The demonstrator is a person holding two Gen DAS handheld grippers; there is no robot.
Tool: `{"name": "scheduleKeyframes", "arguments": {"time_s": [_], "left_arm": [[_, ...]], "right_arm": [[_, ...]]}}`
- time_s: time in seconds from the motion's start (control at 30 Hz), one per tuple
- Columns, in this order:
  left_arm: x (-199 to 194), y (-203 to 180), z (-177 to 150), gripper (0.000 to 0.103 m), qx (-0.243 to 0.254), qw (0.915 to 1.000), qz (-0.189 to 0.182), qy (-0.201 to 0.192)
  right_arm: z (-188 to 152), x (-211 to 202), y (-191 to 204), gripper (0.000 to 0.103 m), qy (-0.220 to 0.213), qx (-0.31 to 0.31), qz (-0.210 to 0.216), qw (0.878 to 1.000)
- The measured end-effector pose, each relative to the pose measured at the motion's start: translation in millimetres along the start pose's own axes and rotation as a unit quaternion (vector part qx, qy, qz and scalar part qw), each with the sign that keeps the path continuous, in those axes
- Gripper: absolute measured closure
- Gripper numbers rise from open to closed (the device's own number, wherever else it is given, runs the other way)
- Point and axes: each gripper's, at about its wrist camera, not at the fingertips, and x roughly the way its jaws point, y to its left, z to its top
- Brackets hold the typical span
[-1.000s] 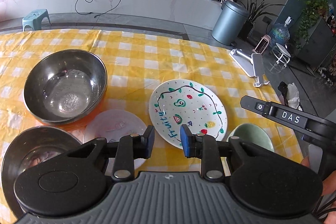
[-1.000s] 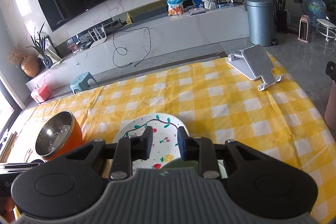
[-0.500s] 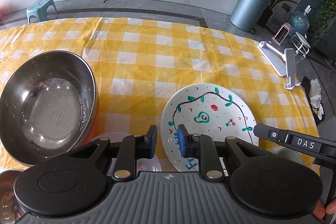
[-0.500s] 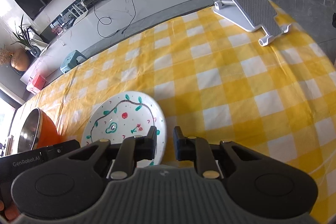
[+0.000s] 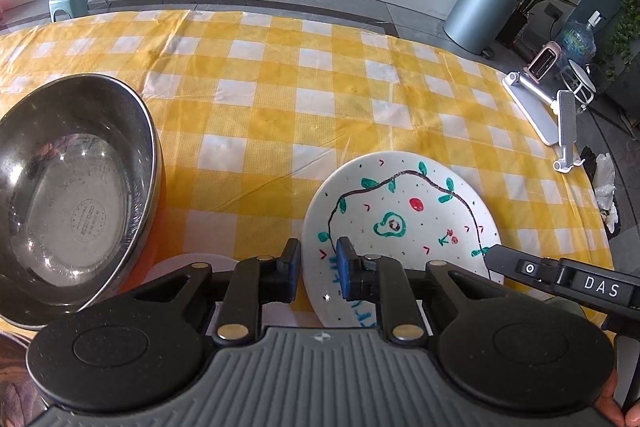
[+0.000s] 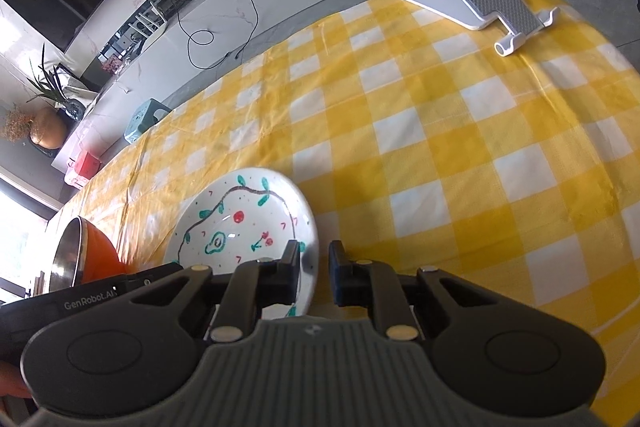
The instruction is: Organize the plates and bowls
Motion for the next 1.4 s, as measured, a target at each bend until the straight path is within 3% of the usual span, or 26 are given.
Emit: {"name": "scheduleKeyframes", "arguments": {"time_s": [0.13, 0.6, 0.9, 1.4], "left_arm": [[0.1, 2.5, -0.2, 0.083, -0.007, 1.0, -0.005, -0.002], [-27.6, -7.5, 4.4, 0.088, 0.003, 0.9988, -0.013, -0.047], [-62.9, 1.7, -0.3, 0.088, -0.013, 0.998, 0.002, -0.062], [-128.6, 31.9, -67.0, 0.088, -0.046, 0.9961, -0.005, -0.075]], "right_arm": [[0.5, 2.6, -0.9, 0.094, -0.002, 0.006, 0.004, 1.0], [5.7, -12.4, -9.0, 0.096, -0.034, 0.05, 0.032, 0.998], [-2.9, -30.0, 15.1, 0.096, -0.046, 0.033, 0.059, 0.997], [-68.6, -82.2, 48.4, 0.096, -0.049, -0.016, 0.084, 0.995]]}}
